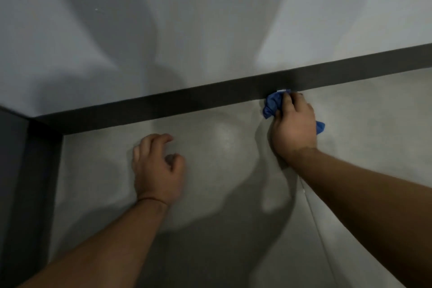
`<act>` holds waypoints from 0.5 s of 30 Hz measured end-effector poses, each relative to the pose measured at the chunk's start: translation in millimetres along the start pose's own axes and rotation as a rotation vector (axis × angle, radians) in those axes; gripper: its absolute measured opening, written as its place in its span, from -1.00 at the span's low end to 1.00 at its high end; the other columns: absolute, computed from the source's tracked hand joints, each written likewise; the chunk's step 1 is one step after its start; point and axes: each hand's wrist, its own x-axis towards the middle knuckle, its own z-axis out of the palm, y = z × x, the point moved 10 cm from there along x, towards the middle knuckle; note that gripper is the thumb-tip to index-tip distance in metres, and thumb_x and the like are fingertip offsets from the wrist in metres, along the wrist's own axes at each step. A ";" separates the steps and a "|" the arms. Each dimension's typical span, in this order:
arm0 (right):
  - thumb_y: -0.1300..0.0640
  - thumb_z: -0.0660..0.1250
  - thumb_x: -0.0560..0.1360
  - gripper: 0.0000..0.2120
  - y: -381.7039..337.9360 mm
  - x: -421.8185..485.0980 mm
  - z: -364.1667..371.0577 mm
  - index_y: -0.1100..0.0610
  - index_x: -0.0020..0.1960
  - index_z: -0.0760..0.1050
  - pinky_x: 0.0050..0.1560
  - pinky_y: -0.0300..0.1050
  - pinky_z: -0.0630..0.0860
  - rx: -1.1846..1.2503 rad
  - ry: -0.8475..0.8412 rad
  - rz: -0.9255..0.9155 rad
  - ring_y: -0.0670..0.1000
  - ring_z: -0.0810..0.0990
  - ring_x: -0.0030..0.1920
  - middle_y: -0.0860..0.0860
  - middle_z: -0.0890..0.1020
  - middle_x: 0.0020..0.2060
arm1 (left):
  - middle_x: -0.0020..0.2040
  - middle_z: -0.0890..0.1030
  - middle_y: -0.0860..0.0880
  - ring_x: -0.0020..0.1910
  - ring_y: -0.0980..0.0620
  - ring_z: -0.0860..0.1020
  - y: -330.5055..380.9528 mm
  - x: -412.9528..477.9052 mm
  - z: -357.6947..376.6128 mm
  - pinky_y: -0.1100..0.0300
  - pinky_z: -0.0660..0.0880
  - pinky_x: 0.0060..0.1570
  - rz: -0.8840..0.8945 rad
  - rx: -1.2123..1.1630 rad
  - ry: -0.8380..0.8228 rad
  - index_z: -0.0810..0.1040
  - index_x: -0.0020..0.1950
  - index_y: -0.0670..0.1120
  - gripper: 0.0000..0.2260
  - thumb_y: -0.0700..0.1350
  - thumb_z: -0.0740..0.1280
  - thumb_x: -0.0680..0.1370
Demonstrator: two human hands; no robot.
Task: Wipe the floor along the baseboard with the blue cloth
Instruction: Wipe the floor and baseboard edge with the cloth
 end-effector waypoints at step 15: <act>0.13 0.15 0.65 -0.45 -180.0 -71.8 91.1 0.02 0.64 0.18 0.56 0.00 -0.06 -0.024 -0.178 -0.253 0.14 0.24 0.58 0.06 0.29 0.60 | 0.07 0.48 -0.08 0.10 -0.09 0.45 -34.0 -4.7 -9.9 -0.02 0.42 0.16 -0.094 -0.105 -0.030 0.49 0.11 -0.10 -0.64 0.01 0.12 0.40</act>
